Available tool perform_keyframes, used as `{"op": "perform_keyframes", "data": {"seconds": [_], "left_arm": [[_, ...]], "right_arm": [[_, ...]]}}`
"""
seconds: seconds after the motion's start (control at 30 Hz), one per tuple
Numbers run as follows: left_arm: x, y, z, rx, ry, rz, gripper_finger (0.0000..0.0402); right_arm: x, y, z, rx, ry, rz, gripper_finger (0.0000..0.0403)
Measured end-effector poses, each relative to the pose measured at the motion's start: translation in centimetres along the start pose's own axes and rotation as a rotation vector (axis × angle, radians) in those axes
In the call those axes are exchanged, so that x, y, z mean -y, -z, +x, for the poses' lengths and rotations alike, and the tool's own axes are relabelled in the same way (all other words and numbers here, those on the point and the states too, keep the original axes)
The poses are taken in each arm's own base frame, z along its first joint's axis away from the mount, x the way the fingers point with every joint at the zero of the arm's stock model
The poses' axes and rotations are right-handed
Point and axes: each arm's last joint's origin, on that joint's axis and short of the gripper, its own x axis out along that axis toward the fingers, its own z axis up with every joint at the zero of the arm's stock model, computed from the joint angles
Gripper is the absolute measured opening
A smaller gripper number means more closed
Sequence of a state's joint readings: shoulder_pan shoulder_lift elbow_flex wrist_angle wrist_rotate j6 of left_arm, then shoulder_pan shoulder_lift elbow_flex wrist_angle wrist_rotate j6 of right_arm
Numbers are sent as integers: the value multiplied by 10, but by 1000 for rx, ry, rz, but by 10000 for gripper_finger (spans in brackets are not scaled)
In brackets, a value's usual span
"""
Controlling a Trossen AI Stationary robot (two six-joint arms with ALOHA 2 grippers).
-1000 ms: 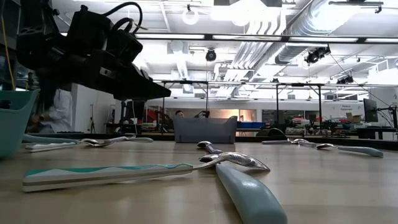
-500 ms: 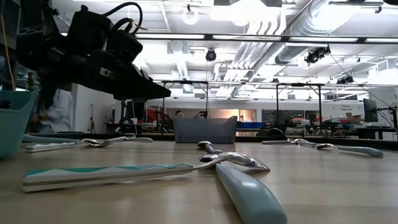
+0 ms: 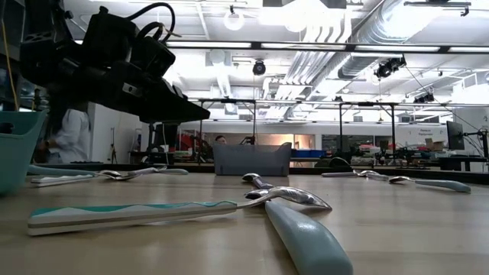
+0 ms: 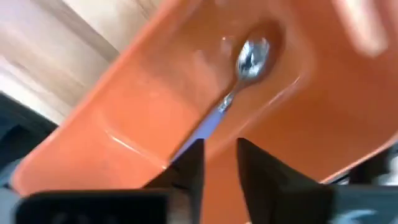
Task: Sort silverware by color (type)
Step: Put the blue spoon into the black bin
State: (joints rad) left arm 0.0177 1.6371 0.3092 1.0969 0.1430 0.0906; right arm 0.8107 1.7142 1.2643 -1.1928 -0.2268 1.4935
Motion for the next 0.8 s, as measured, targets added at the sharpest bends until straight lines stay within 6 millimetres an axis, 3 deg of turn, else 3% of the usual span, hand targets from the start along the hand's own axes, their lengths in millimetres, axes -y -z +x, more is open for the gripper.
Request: {"op": "perform_keyframes", "data": {"seconds": [0.1, 0.23, 0.37, 0.63, 0.8], "left_arm": [[0, 0, 0, 0, 0, 0, 0], [0, 0, 0, 0, 0, 0, 0], [0, 0, 0, -1, 0, -1, 0], [2, 2, 0, -19, 8, -8, 0], [3, 2, 0, -21, 12, -2, 0]], "right_arm": [[-1, -3, -22, 103, 22, -97, 12], [-3, -17, -47, 319, 38, -242, 17], [-4, -43, -58, 499, 16, -398, 2], [3, -127, -35, 730, -124, -678, 0], [25, -183, -23, 895, -192, -781, 0]]}}
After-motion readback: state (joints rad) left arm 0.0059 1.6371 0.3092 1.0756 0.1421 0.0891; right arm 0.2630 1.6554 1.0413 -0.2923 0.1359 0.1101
